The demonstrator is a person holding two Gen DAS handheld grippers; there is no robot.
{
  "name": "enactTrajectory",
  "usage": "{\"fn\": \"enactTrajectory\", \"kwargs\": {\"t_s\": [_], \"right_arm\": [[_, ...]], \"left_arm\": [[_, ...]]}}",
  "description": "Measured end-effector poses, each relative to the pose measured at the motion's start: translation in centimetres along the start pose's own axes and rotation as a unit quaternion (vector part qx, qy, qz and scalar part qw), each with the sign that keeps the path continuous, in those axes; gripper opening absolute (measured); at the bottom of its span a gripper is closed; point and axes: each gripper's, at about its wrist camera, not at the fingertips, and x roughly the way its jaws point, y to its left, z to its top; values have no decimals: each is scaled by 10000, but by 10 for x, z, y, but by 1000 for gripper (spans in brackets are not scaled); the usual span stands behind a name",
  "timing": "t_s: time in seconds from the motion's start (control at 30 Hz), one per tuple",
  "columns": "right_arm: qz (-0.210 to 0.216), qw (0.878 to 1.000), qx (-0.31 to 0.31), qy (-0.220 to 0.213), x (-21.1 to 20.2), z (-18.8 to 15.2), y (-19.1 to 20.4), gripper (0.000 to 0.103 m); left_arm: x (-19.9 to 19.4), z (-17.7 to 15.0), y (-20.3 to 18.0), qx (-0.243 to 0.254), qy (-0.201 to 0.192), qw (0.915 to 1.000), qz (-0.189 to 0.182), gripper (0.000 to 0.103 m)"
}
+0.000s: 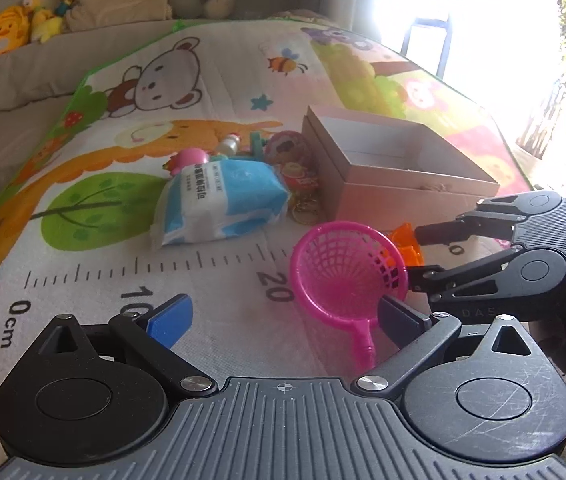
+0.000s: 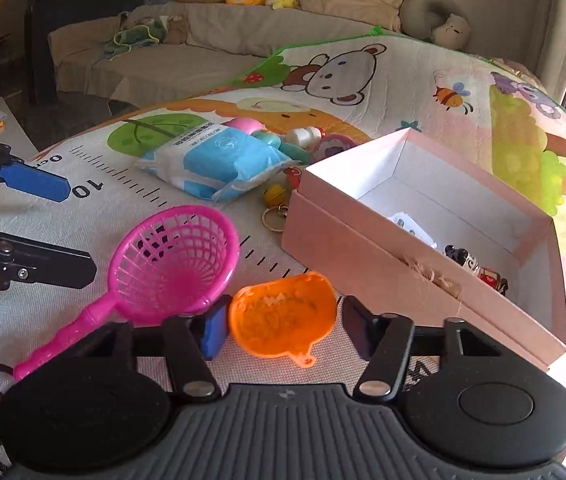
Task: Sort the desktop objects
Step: 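Grasp the orange scoop with the right tool while the left carries the pink net toward the box, then drop the pink net into the box with the left tool while the right lowers the orange scoop in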
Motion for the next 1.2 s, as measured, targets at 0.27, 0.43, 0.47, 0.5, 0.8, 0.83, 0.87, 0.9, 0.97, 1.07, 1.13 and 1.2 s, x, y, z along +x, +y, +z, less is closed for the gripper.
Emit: {"fn": "enactTrajectory", "kwargs": {"t_s": [0.27,0.43,0.47,0.5,0.8,0.83,0.87,0.9,0.97,1.07,1.13,1.2], "right_arm": [[-436,9970,641,70,-47,-33,-22,56],[-640,9945,809,168,-75,-53,-27,56],[-677,9941,821,186,-80,-56,-26,56],[-699,9939,826,190,-85,-59,-26,56],[-615,9954,691,-235,-130,-51,-16,56],[-638,9952,652,-368,-139,-45,-18,56],[-709,9942,619,-519,-149,-38,-22,56],[-848,9919,605,-725,-160,-26,-29,56],[-1101,9861,616,-1083,-177,-5,-44,56],[-1538,9741,627,-1536,-188,22,-66,56],[-1662,9705,693,-1603,-182,35,-81,56],[-1727,9698,721,-1564,-170,41,-92,56]], "left_arm": [[36,12,-53,800,153,9966,90,102],[57,18,-64,865,346,9950,348,102],[58,17,-65,879,348,9948,366,101],[58,17,-66,893,356,9946,400,93],[5,18,-76,1148,152,9933,-7,86],[-5,27,-78,1209,47,9926,-100,86],[-14,38,-79,1266,-118,9918,-117,86],[-23,55,-82,1328,-384,9904,-82,86],[-32,89,-84,1364,-854,9869,-81,86],[-19,134,-91,1327,-1231,9834,-83,86],[5,160,-96,1190,-1290,9843,-165,86],[35,181,-102,1033,-1284,9859,-309,86]]}}
